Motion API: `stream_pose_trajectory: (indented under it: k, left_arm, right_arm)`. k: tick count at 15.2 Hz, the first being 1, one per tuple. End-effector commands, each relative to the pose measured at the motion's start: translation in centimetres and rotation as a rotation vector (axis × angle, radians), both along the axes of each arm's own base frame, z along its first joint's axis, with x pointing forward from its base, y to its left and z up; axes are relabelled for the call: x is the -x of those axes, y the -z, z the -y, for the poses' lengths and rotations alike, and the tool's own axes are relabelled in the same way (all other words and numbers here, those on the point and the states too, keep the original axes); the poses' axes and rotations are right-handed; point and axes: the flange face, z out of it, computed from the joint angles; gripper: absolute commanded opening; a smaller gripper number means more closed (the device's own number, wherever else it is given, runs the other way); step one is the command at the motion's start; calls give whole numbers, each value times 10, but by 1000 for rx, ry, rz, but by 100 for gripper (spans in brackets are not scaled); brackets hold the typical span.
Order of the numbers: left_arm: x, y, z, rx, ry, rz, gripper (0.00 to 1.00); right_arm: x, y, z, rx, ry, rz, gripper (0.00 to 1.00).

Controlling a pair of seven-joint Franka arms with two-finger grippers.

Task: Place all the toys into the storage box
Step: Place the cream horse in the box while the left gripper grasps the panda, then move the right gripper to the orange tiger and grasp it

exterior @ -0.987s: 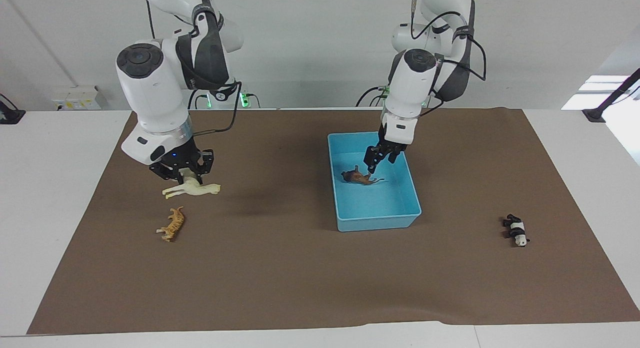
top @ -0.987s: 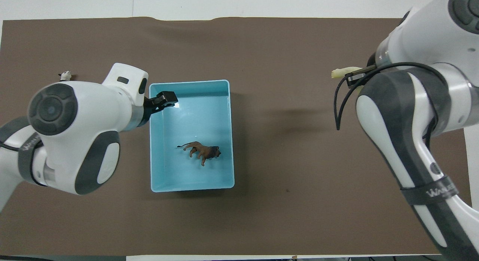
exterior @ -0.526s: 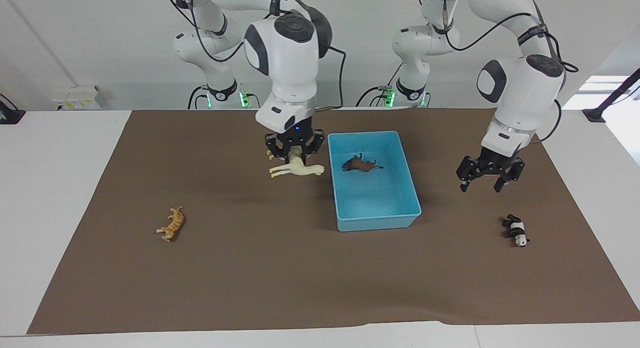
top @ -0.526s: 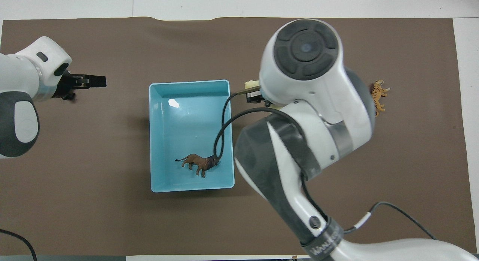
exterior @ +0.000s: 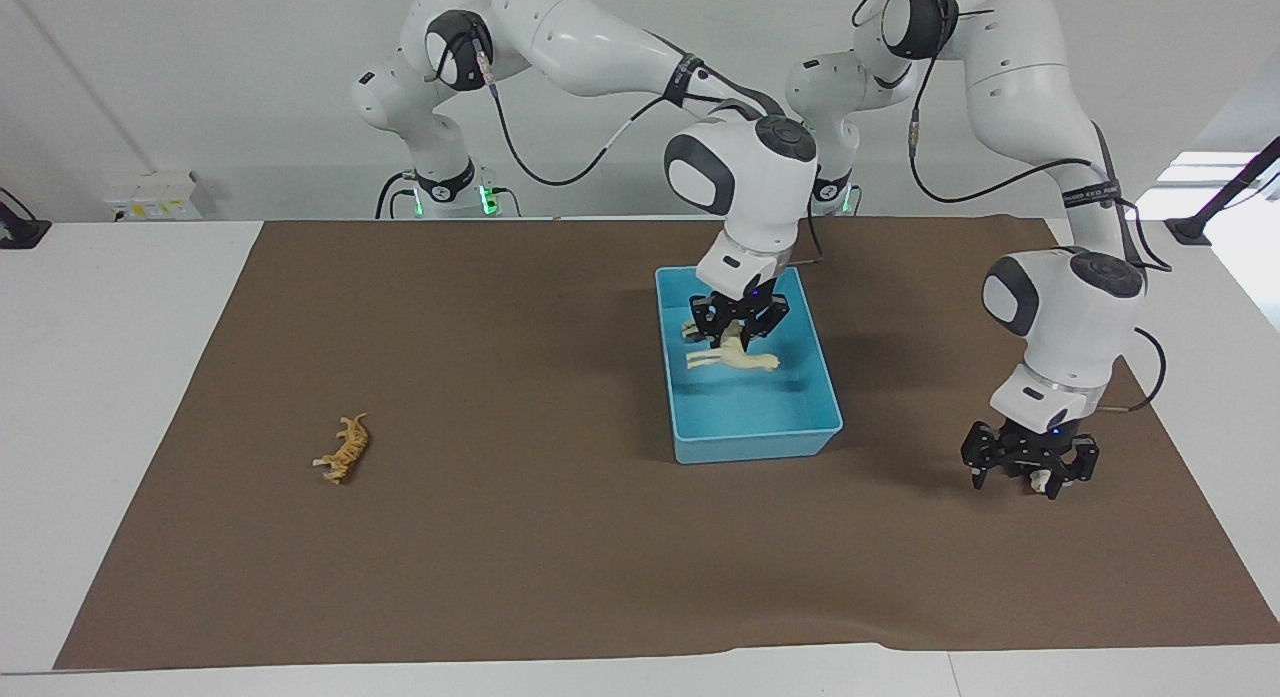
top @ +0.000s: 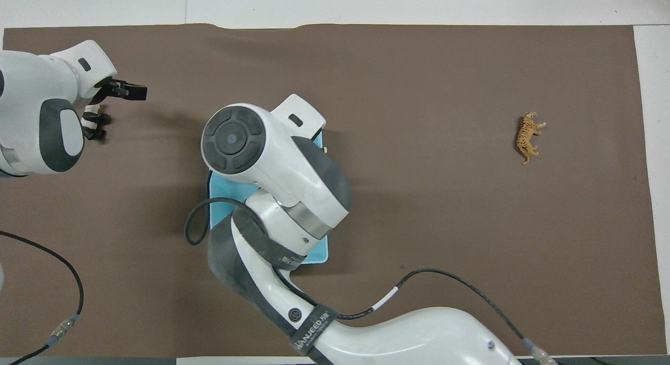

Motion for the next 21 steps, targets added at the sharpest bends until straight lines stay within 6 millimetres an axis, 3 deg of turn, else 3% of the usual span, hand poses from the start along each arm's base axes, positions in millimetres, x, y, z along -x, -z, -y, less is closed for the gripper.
stream_pose_trajectory:
  k: [1,4,5,7,10,12,14,16,18,19,21]
  left_arm:
    - [-1,-5,-23,-18,15,14,100]
    - [12,10,-79,-55,40,-11,100]
    - [16,18,-86,-54,33,-22,100]
    - [28,44,-81,-26,14,-13,100]
    - [42,65,-79,108,-96,-26,100]
    - [47,69,-82,110,-102,-35,100]
    - [49,71,-85,112,-108,-39,100]
    - [50,71,-81,111,-103,-39,100]
    - [52,75,-78,111,-99,-44,100]
    - [52,75,-78,113,-101,-46,81]
    - [52,75,-73,116,-101,-49,32]
  right_arm:
    - [10,-2,-5,27,36,5,99]
    - [-2,-10,16,55,82,-31,100]
    - [-12,-23,30,43,107,-28,100]
    - [-33,-71,69,2,154,-12,100]
    - [-75,-130,182,2,158,-64,100]
    - [-105,-144,262,-6,246,-81,100]
    - [-130,-126,339,4,324,-114,100]
    - [-137,-100,425,-6,376,-124,100]
    - [-131,-64,478,-31,427,-81,100]
    - [-123,-44,506,-42,447,-62,100]
    - [-115,-9,531,-54,464,-21,100]
